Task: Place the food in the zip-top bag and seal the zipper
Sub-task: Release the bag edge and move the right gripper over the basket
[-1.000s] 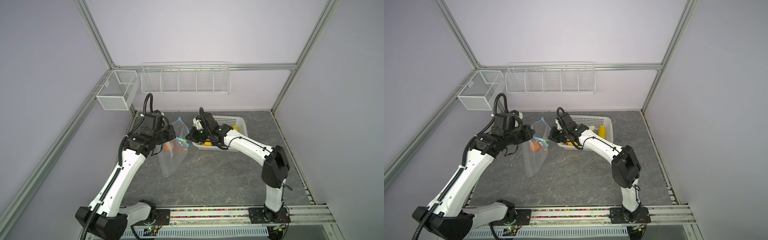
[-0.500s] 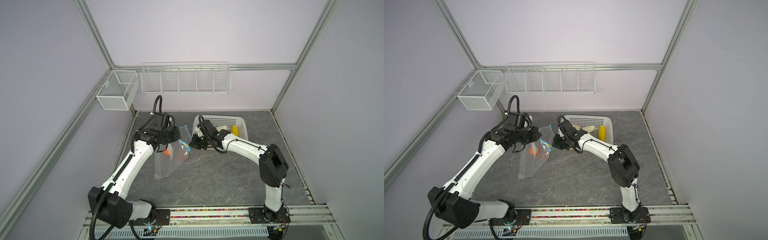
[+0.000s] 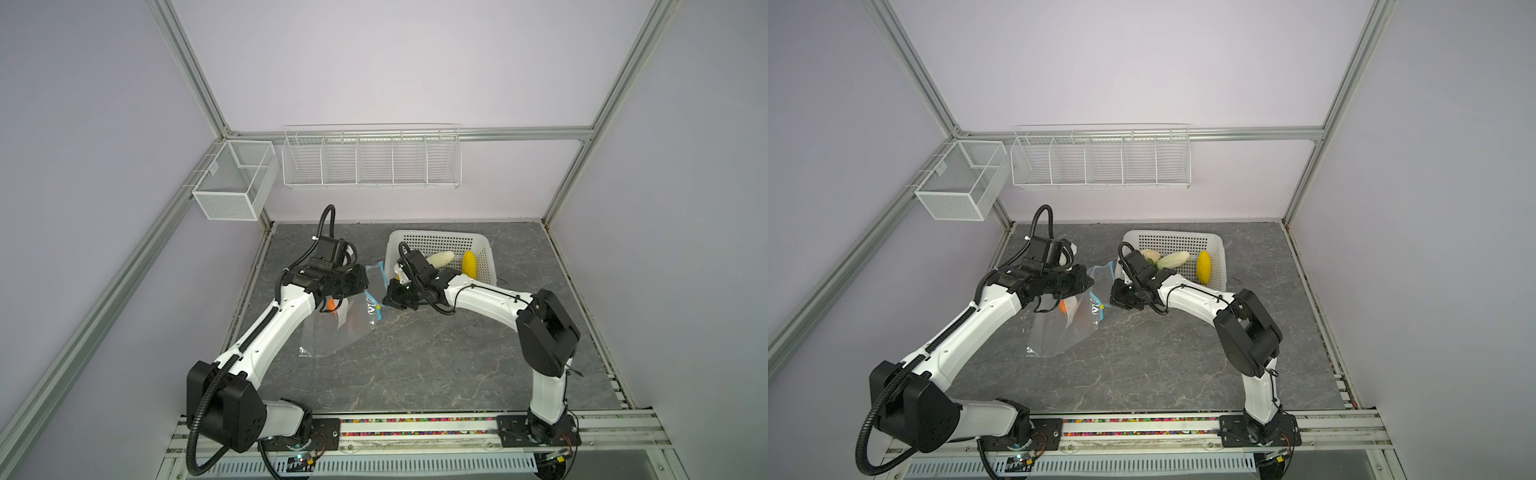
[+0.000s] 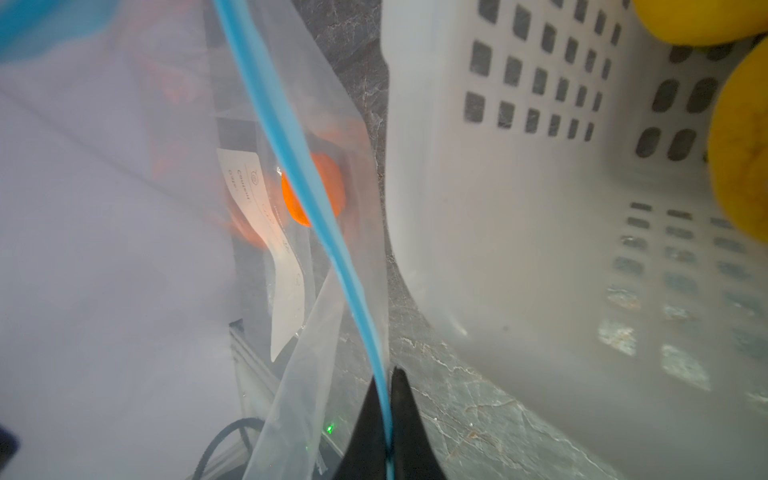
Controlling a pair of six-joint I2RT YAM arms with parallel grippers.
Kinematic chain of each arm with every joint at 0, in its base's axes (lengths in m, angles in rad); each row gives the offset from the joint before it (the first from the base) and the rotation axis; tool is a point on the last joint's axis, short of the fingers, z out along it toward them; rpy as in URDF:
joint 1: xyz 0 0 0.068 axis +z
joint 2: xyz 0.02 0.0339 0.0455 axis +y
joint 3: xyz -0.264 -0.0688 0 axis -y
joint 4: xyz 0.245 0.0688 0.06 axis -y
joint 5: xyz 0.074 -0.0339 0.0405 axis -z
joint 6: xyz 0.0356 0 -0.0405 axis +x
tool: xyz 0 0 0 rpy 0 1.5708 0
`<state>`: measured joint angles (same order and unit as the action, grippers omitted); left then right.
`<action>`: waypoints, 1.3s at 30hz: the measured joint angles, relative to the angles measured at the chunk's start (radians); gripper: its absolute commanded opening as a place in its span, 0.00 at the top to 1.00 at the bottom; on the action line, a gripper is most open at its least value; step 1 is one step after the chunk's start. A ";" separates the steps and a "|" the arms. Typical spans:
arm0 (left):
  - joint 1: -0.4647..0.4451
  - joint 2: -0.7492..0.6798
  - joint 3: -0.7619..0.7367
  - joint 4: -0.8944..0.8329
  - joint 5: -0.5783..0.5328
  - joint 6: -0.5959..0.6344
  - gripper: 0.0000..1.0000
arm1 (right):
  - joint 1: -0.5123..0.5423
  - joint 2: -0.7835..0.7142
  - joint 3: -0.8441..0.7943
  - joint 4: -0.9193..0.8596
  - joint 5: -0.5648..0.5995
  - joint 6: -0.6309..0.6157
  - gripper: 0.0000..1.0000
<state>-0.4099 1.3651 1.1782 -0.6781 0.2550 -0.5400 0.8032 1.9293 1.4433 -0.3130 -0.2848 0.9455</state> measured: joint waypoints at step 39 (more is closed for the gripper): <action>-0.001 -0.037 -0.113 0.158 0.159 0.016 1.00 | -0.212 -0.190 0.115 -0.290 0.132 -0.380 0.56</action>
<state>-0.4107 1.3277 1.0657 -0.5201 0.4145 -0.5243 0.5915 1.7393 1.5581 -0.6029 -0.1528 0.5659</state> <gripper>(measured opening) 0.047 0.442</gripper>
